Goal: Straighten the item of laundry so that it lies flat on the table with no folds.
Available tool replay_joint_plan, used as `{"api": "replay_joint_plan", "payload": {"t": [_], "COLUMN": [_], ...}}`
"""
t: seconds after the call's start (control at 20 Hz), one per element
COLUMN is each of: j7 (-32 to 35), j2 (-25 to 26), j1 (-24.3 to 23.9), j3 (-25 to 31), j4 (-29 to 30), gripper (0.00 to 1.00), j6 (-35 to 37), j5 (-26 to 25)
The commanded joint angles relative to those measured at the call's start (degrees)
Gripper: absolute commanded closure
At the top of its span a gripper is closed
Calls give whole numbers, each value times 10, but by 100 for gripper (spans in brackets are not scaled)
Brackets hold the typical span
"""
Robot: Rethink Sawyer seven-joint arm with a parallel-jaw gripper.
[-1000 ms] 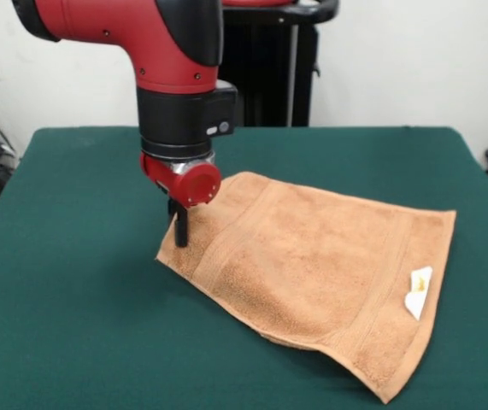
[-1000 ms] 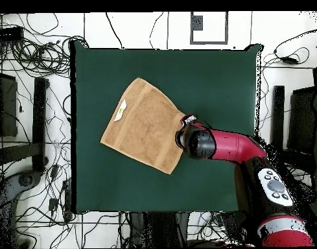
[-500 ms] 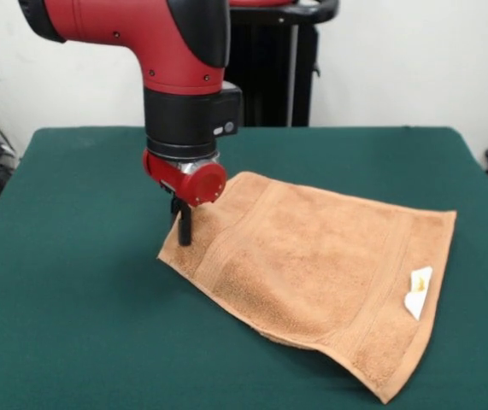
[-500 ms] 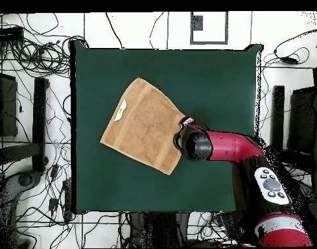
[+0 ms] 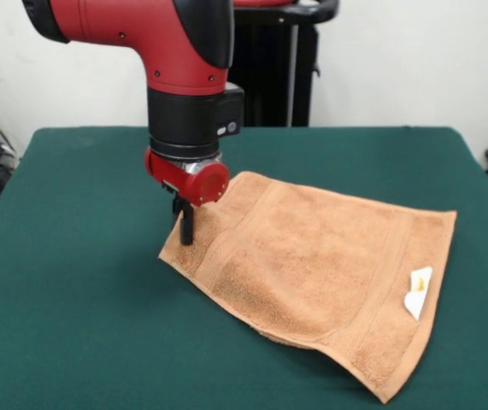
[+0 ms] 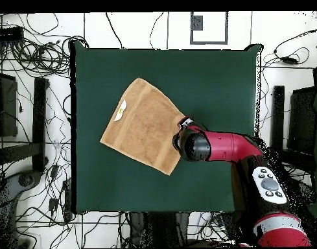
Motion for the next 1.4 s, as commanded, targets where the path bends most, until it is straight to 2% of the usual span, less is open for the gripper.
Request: {"api": "replay_joint_plan", "payload": {"t": [0.05, 0.15, 0.2, 0.35, 0.45, 0.55, 0.7, 0.8, 1.1, 1.2, 1.4], "j7": [-62, -59, -45, -65, -50, -119, -71, -63, -93, -79, -76], "j2": [21, 22, 24, 27, 28, 21, 14, 12, 0, -3, -27], "j1": [16, 16, 15, 13, 23, 25, 28, 28, 35, 49, 43], "j3": [35, 35, 33, 39, 27, 37, 26, 25, 26, 15, 33], "j4": [14, 15, 16, 12, 6, -9, -1, -3, -12, -17, -16], "gripper": [100, 100, 0, 0, 0, 0, 0, 0, 0, 0, 0], "j6": [35, 37, 38, 44, 28, 48, 41, 44, 56, 50, 69], "j5": [-28, -26, -16, -27, -30, -71, -53, -51, -83, -89, -69]}}
